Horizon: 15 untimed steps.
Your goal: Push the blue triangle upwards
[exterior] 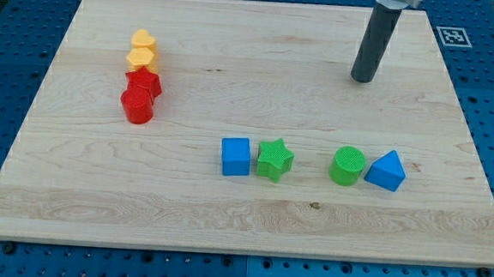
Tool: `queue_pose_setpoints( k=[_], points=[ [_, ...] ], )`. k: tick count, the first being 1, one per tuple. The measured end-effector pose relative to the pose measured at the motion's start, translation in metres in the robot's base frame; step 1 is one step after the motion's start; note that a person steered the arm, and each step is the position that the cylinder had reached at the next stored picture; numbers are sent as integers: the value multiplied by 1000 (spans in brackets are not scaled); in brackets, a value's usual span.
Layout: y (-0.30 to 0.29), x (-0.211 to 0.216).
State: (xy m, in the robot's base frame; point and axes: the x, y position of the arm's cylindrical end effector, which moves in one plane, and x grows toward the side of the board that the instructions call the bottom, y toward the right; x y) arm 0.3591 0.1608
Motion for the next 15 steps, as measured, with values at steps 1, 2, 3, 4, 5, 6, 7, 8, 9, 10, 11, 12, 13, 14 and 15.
queue_pose_setpoints(
  k=[1,2,3,4,5,6,7,8,9,10,11,12,13,14,15],
  points=[
    [0,0],
    [8,0],
    [12,0],
    [12,0],
    [13,-4],
    [13,-7],
    [13,-7],
    [13,-7],
    [13,-9],
    [13,-12],
    [13,-14],
    [13,-18],
    [13,-23],
    [13,-27],
    [14,-29]
  ],
)
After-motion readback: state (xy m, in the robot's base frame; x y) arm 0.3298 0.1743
